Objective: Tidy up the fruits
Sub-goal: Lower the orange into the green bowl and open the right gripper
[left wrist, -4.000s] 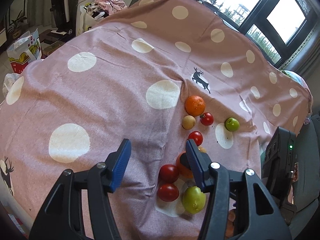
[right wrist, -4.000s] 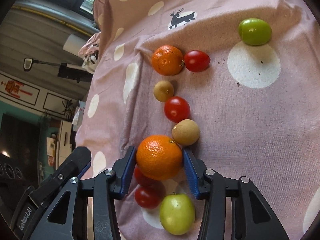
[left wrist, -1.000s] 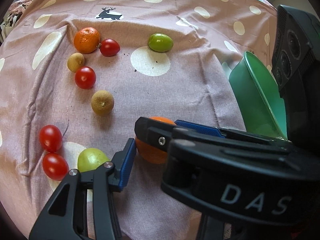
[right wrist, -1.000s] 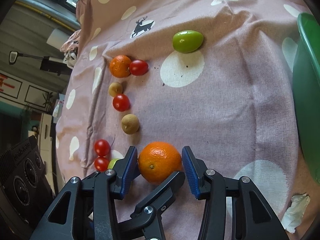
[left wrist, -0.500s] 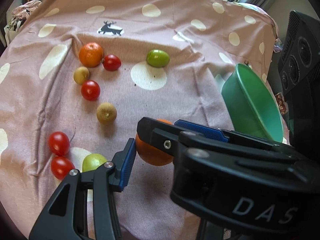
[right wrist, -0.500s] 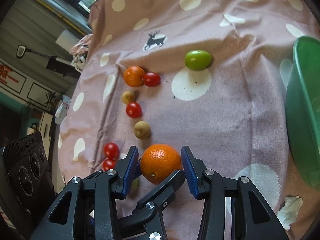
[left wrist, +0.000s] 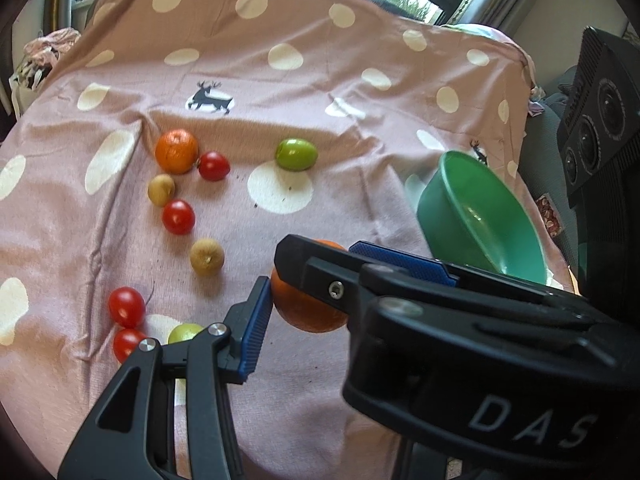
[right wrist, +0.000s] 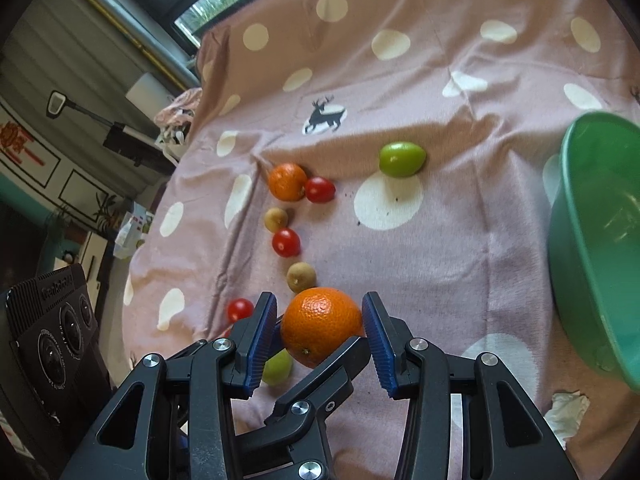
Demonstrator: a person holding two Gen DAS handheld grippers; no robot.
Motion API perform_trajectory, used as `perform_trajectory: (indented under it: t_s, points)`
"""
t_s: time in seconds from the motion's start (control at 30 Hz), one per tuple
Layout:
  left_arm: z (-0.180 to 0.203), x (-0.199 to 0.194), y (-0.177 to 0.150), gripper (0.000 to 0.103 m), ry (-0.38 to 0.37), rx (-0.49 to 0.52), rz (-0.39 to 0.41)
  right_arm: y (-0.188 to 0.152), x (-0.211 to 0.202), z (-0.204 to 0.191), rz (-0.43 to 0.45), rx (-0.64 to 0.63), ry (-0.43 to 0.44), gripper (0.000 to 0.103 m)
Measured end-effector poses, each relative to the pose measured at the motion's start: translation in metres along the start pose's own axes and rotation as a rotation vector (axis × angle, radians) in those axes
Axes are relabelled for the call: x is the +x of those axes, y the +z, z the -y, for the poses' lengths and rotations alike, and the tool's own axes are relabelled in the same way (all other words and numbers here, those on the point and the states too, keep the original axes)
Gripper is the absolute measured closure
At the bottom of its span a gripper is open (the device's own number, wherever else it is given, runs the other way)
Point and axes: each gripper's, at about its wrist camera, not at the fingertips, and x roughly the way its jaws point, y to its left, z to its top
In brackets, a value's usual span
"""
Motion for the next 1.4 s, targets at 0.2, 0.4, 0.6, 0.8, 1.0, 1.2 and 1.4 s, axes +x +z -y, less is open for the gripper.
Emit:
perform_trajectory:
  t_s: [0.2, 0.4, 0.6, 0.8, 1.0, 1.2, 1.4]
  points:
    - [0.015, -0.012, 0.006, 0.057, -0.007, 0.028, 0.048, 0.001, -0.021, -0.004, 0.07, -0.01, -0.002, 0.055]
    - [0.035, -0.016, 0.013, 0.057, -0.016, 0.07, 0.073, 0.003, -0.042, 0.004, 0.135, 0.007, 0.0, 0.055]
    - [0.062, -0.015, 0.022, 0.057, -0.033, 0.132, 0.085, 0.005, -0.064, 0.02, 0.202, 0.052, 0.0, 0.055]
    - [0.088, -0.009, 0.027, 0.057, -0.05, 0.189, 0.086, 0.005, -0.084, 0.042, 0.264, 0.108, 0.003, 0.055]
    - [0.114, 0.0, 0.033, 0.057, -0.081, 0.242, 0.075, 0.003, -0.1, 0.063, 0.315, 0.164, -0.004, 0.055]
    - [0.14, 0.014, 0.034, 0.057, -0.133, 0.287, 0.044, -0.003, -0.117, 0.088, 0.378, 0.242, -0.042, 0.055]
    - [0.161, 0.03, 0.034, 0.057, -0.169, 0.327, 0.005, -0.007, -0.127, 0.116, 0.402, 0.327, -0.064, 0.055]
